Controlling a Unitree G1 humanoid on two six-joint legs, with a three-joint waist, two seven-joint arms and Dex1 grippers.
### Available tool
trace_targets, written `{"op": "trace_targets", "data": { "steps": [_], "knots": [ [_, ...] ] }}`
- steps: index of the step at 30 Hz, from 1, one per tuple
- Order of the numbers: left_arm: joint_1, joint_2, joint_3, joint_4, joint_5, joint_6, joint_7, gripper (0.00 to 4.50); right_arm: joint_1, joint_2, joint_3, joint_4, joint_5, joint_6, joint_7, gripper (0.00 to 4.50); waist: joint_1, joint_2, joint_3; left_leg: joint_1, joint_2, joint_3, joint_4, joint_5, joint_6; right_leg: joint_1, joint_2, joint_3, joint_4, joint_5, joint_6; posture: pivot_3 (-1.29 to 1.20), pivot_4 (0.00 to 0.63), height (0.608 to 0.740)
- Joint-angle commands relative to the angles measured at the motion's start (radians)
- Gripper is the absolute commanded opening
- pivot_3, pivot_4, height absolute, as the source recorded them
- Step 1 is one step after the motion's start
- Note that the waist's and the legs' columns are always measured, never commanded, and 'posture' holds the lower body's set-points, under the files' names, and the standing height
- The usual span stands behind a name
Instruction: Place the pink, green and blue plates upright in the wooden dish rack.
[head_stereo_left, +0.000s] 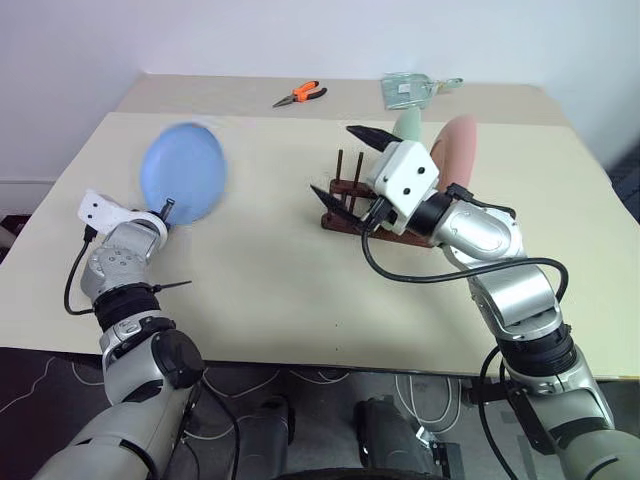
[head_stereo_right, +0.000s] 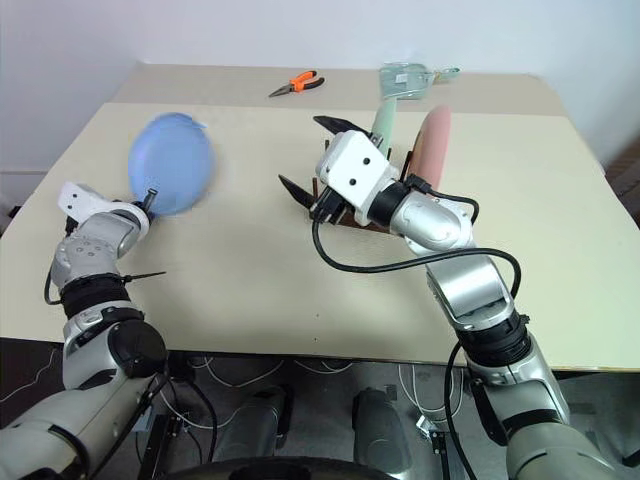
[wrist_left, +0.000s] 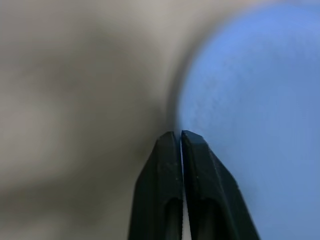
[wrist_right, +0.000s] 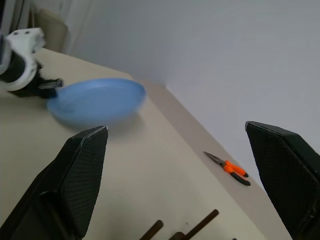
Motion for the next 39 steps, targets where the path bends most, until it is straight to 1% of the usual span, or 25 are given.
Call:
{"op": "trace_targets", "data": {
  "steps": [1,6,10,13,14,15,16,18,19,21,26,28,29,32,35,38,39],
  "knots": [
    [-0.013,0.028,-0.017,0.019,-0.008,-0.018,-0.011,0.03,0.0,0.003,-0.025,-0.05,-0.018,-0.003,0.005,4.5,-0.001,0.0,0.0,0.0,0.0,0.0,0.0,0.0,0.0,0.0,0.0,0.0,0.0,0.0,0.0,0.0,0.15,0.74],
    [0.007,0.023,-0.062,-0.008,-0.009,-0.035,-0.071,0.03,0.006,0.009,-0.008,-0.041,-0.056,-0.023,0.008,4.5,-0.001,0.0,0.0,0.0,0.0,0.0,0.0,0.0,0.0,0.0,0.0,0.0,0.0,0.0,0.0,0.0,0.15,0.74],
    [0.028,0.016,-0.099,-0.078,-0.008,-0.05,-0.108,0.03,0.005,0.014,-0.005,-0.029,-0.071,-0.038,0.023,4.5,0.0,0.0,0.0,0.0,0.0,0.0,0.0,0.0,0.0,0.0,0.0,0.0,0.0,0.0,0.0,0.0,0.15,0.74],
    [0.038,0.006,-0.101,-0.109,-0.016,-0.04,-0.085,0.91,0.004,0.022,-0.007,-0.017,-0.078,-0.049,0.032,4.5,0.0,0.0,0.0,0.0,0.0,0.0,0.0,0.0,0.0,0.0,0.0,0.0,0.0,0.0,0.0,0.0,0.15,0.74],
    [0.039,0.004,-0.101,-0.115,-0.02,-0.037,-0.08,1.35,0.003,0.024,-0.007,-0.014,-0.08,-0.053,0.034,4.5,-0.001,0.0,0.0,0.0,0.0,0.0,0.0,0.0,0.0,0.0,0.0,0.0,0.0,0.0,0.0,0.0,0.15,0.74],
    [0.039,0.004,-0.106,-0.117,-0.02,-0.029,-0.075,1.95,0.003,0.027,-0.007,-0.009,-0.083,-0.057,0.035,4.5,-0.001,0.0,0.0,0.0,0.0,0.0,0.0,0.0,0.0,0.0,0.0,0.0,0.0,0.0,0.0,0.0,0.15,0.74],
    [0.038,0.003,-0.109,-0.117,-0.02,-0.02,-0.067,2.34,0.002,0.029,-0.007,-0.006,-0.086,-0.06,0.037,4.5,-0.001,0.0,0.0,0.0,0.0,0.0,0.0,0.0,0.0,0.0,0.0,0.0,0.0,0.0,0.0,0.0,0.15,0.74],
    [0.034,0.004,-0.116,-0.101,-0.013,-0.007,-0.053,3.4,0.002,0.034,-0.008,-0.002,-0.089,-0.066,0.04,4.5,-0.001,0.0,0.0,0.0,0.0,0.0,0.0,0.0,0.0,0.0,0.0,0.0,0.0,0.0,0.0,0.0,0.15,0.74],
    [0.03,0.004,-0.113,-0.084,-0.014,-0.004,-0.044,3.82,0.001,0.037,-0.008,0.001,-0.092,-0.069,0.042,4.5,-0.001,0.0,0.0,0.0,0.0,0.0,0.0,0.0,0.0,0.0,0.0,0.0,0.0,0.0,0.0,0.0,0.15,0.74],
    [0.02,0.005,-0.1,-0.05,-0.016,-0.001,-0.019,3.82,0.0,0.042,-0.008,0.007,-0.098,-0.075,0.044,4.5,0.0,0.0,0.0,0.0,0.0,0.0,0.0,0.0,0.0,0.0,0.0,0.0,0.0,0.0,0.0,0.0,0.15,0.74],
    [-0.022,0.019,-0.106,0.045,-0.018,-0.03,-0.055,3.82,0.0,0.05,-0.01,0.015,-0.111,-0.086,0.045,4.5,0.0,0.0,0.0,0.0,0.0,0.0,0.0,0.0,-0.001,0.0,0.0,0.0,0.0,0.0,0.0,0.0,0.15,0.74],
    [-0.049,0.023,-0.105,0.101,-0.017,-0.053,-0.071,3.32,0.003,0.053,-0.009,0.016,-0.116,-0.091,0.046,4.5,0.003,0.0,0.0,0.0,0.0,0.0,0.0,0.0,-0.001,0.0,0.0,0.0,0.0,0.0,0.0,0.0,0.15,0.74],
    [-0.062,0.025,-0.104,0.128,-0.016,-0.066,-0.077,2.97,0.004,0.053,-0.007,0.018,-0.121,-0.095,0.046,4.5,0.003,0.0,0.0,0.0,0.0,0.0,0.0,0.0,-0.001,0.0,0.0,0.0,0.0,0.0,0.0,0.0,0.15,0.74],
    [-0.09,0.031,-0.095,0.187,-0.026,-0.087,-0.086,1.5,0.006,0.056,-0.004,0.02,-0.128,-0.1,0.049,4.5,0.004,0.0,0.0,0.0,0.0,0.0,0.0,0.001,-0.001,0.001,0.0,0.0,0.0,0.0,0.0,0.0,0.15,0.74],
    [-0.099,0.036,-0.09,0.22,-0.034,-0.089,-0.089,0.05,0.014,0.053,-0.007,0.015,-0.1,-0.072,0.083,4.5,0.002,0.0,0.0,0.0,0.0,0.0,0.0,0.001,-0.001,0.0,0.0,0.0,0.0,0.0,0.0,0.0,0.15,0.74],
    [-0.089,0.043,-0.126,0.185,-0.017,-0.088,-0.136,0.05,0.01,0.058,-0.012,0.011,-0.085,-0.048,0.1,4.5,0.001,0.0,0.0,0.0,0.0,0.0,0.0,0.001,-0.001,0.0,0.0,0.0,0.0,0.0,0.0,0.0,0.15,0.74],
    [-0.075,0.048,-0.182,0.127,0.02,-0.092,-0.167,0.05,0.0,0.059,-0.002,0.014,-0.094,-0.053,0.105,4.5,0.0,-0.001,0.0,0.0,0.0,0.0,0.0,0.001,-0.001,0.0,0.0,0.0,0.0,0.0,0.0,0.0,0.15,0.74]
  ]
}}
